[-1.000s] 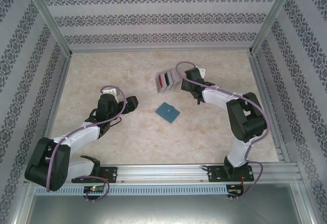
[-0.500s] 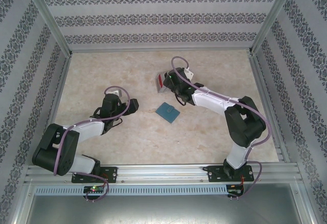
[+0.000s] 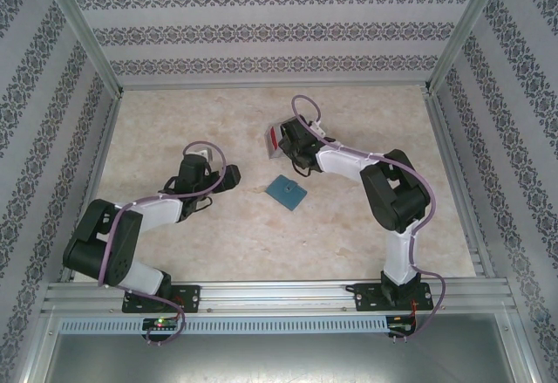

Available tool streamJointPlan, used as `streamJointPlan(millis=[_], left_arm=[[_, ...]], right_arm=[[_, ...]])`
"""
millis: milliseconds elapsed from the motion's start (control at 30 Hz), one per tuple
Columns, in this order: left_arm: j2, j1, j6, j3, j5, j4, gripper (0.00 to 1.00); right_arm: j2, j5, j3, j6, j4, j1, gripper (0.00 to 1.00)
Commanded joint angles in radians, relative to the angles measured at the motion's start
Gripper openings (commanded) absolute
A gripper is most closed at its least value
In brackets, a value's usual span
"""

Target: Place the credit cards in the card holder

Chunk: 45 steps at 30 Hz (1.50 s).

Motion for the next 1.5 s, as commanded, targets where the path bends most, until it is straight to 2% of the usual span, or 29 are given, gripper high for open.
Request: streamJointPlan(millis=[0,233,400,500,633,733,833,1300,1467], left_arm=[[0.037,-0.011,0.022,0.040,0.063,-0.015,0.99],[0.047,-0.011,0.028,0.050,0.057,-0.031,0.99],[0.054,-0.011,0.021,0.054,0.062,-0.037,0.99],[0.054,-0.012,0.021,0.056,0.057,-0.042,0.99],[0.058,-0.012,0.015,0.057,0.069,-0.034,0.99],[0.059,-0.011,0.015,0.060,0.061,-0.044,0.99],[0.060,-0.010,0.014,0.058,0.067,-0.039,1.00],[0.048,-0.010,0.019,0.057,0.051,-0.049,0.99],[0.038,-0.011,0.027,0.053,0.047,-0.046,0.99]], right_arm=[[0.019,0.052,0.020,-0.002,-0.042,-0.015,0.45],[0.014,0.080,0.022,-0.146,-0.129,-0.063,0.33],[-0.016,0.045,-0.001,-0.392,-0.090,-0.099,0.33],[0.001,-0.030,0.022,-0.579,-0.094,-0.130,0.33],[0.009,-0.109,0.034,-0.764,-0.083,-0.171,0.27],[0.036,-0.232,0.073,-0.877,-0.081,-0.211,0.21],[0.075,-0.322,0.133,-0.980,-0.108,-0.230,0.24],[0.159,-0.477,0.244,-1.247,-0.180,-0.225,0.23],[0.170,-0.572,0.275,-1.322,-0.222,-0.223,0.21]])
